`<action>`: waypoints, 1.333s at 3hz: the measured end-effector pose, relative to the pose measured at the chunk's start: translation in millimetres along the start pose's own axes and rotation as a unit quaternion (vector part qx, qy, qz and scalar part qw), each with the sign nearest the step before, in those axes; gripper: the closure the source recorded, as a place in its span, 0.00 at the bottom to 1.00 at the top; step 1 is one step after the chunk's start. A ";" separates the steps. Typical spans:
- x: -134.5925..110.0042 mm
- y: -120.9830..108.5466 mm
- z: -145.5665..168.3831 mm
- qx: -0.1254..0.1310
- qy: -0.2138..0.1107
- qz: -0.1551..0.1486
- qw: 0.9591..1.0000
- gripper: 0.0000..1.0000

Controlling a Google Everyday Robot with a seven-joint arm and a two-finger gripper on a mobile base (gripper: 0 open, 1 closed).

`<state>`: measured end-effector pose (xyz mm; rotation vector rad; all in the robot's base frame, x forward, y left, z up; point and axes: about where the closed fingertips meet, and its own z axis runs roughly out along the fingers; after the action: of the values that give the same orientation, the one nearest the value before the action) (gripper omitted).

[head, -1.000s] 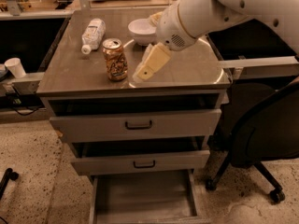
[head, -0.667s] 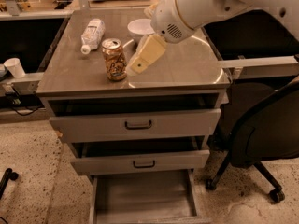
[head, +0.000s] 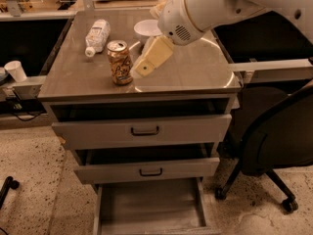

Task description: Place orange can into bottom drawer

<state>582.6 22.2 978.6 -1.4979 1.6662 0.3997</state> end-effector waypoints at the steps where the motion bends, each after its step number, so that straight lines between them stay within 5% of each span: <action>1: -7.5 -10.6 6.1 0.011 -0.045 -0.001 0.999 0.00; 2: -10.0 -21.5 20.8 0.038 -0.077 0.015 0.996 0.00; 3: 31.9 -73.1 87.7 0.080 -0.078 0.054 0.992 0.00; 4: 40.7 -131.1 199.2 0.106 -0.098 0.061 0.988 0.00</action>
Offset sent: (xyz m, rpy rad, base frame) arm 0.0557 0.0227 -0.0029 0.2700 -0.1121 -0.1242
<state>780.0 106.6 867.1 -1.1666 1.5936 0.4083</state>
